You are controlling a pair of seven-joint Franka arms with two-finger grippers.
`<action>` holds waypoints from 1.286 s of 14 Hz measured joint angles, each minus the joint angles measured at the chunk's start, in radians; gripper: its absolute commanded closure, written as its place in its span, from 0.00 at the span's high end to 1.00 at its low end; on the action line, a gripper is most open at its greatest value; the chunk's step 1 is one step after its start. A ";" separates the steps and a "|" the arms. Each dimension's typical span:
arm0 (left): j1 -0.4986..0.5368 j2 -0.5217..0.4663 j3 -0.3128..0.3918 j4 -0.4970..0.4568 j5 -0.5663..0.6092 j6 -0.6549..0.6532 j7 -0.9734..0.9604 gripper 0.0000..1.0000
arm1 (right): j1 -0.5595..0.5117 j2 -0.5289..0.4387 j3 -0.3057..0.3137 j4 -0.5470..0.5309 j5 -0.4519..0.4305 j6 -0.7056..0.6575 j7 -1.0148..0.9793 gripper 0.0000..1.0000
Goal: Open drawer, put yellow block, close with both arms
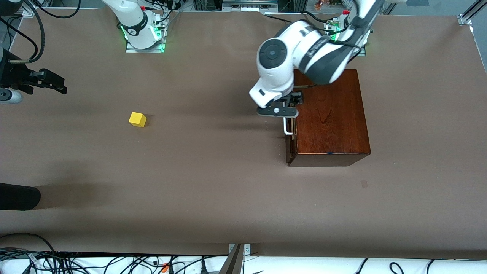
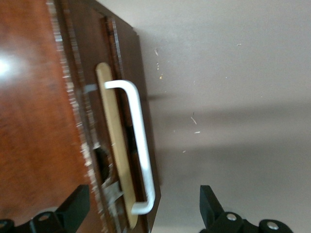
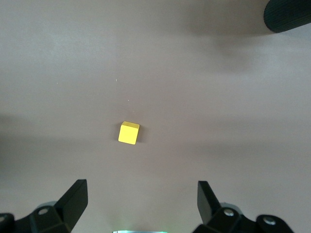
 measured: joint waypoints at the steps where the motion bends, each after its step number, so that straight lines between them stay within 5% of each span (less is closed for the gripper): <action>1: -0.005 0.017 0.000 0.000 0.010 0.013 -0.017 1.00 | 0.000 0.000 0.000 0.000 0.000 0.000 0.000 1.00; 18: -0.052 0.126 0.001 -0.050 0.175 0.121 -0.164 1.00 | 0.000 0.000 0.000 0.000 0.000 0.000 -0.001 1.00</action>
